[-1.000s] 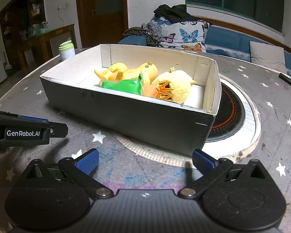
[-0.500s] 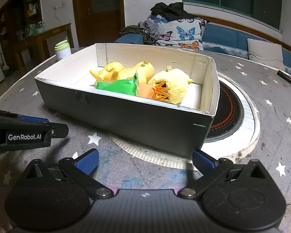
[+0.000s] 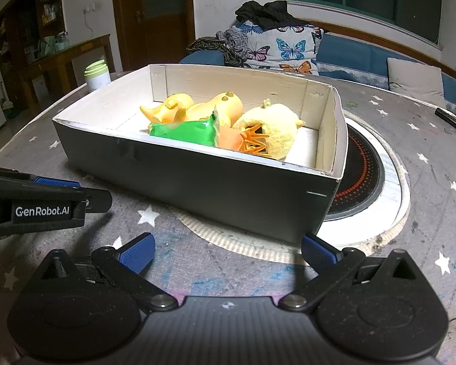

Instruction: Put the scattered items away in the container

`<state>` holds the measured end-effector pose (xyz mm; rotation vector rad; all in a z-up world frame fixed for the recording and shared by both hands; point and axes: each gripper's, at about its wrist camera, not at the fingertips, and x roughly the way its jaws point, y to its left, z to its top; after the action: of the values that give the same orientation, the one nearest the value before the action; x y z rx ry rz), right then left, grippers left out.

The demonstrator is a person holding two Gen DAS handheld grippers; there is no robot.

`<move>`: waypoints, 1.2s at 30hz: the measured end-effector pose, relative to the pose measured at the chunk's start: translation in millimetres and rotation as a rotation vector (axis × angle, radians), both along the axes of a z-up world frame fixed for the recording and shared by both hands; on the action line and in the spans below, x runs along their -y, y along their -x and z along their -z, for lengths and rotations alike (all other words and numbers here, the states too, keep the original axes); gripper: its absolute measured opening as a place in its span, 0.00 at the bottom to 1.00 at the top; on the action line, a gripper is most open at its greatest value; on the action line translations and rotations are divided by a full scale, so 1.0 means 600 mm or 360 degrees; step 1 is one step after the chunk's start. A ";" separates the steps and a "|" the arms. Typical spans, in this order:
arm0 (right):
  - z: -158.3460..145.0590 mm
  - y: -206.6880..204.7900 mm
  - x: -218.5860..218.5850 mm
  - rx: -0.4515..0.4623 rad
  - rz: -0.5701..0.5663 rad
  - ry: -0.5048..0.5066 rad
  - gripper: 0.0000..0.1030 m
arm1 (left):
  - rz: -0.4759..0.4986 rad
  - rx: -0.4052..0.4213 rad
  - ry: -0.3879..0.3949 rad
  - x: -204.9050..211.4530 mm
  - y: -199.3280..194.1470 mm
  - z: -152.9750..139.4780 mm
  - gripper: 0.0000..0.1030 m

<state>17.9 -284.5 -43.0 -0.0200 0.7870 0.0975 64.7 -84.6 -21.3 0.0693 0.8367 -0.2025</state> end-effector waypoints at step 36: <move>0.001 -0.003 -0.002 -0.0023 -0.0002 -0.0010 1.00 | 0.0025 0.0031 0.0056 -0.004 0.002 -0.005 0.35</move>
<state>19.9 -283.1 -43.8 -0.0139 0.8008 0.1016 63.5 -82.0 -18.3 0.0449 0.8130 -0.2307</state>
